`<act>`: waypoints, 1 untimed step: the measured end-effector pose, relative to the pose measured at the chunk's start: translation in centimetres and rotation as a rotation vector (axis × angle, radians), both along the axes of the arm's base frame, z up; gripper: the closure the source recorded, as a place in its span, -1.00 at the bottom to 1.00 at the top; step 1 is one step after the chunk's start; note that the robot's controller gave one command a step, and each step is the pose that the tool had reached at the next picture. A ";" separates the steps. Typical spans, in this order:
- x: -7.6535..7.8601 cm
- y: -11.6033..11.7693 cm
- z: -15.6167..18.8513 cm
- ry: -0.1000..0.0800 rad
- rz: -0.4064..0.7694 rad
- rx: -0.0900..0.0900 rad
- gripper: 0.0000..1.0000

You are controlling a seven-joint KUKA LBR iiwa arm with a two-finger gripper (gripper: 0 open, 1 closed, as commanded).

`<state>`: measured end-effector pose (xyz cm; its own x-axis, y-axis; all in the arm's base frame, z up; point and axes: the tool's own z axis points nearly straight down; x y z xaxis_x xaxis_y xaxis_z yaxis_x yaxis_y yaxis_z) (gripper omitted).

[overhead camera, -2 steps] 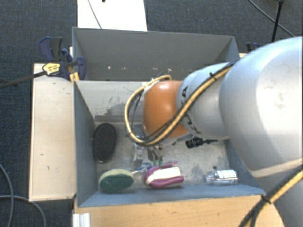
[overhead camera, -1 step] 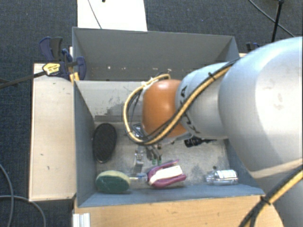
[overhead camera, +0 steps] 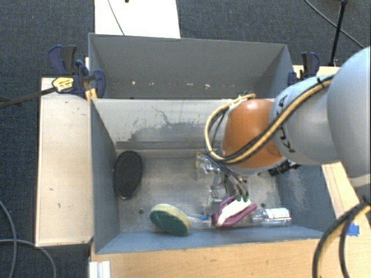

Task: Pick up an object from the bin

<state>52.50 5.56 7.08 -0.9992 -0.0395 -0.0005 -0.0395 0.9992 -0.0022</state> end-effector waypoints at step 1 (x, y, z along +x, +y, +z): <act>3.1 1.1 6.6 -0.006 -0.313 0.004 -1.00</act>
Offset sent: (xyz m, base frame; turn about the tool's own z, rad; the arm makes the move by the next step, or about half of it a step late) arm 0.0289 0.0111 0.0632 0.3137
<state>55.61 6.71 13.66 -0.9628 0.2700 -0.0060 0.2700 0.9629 0.0027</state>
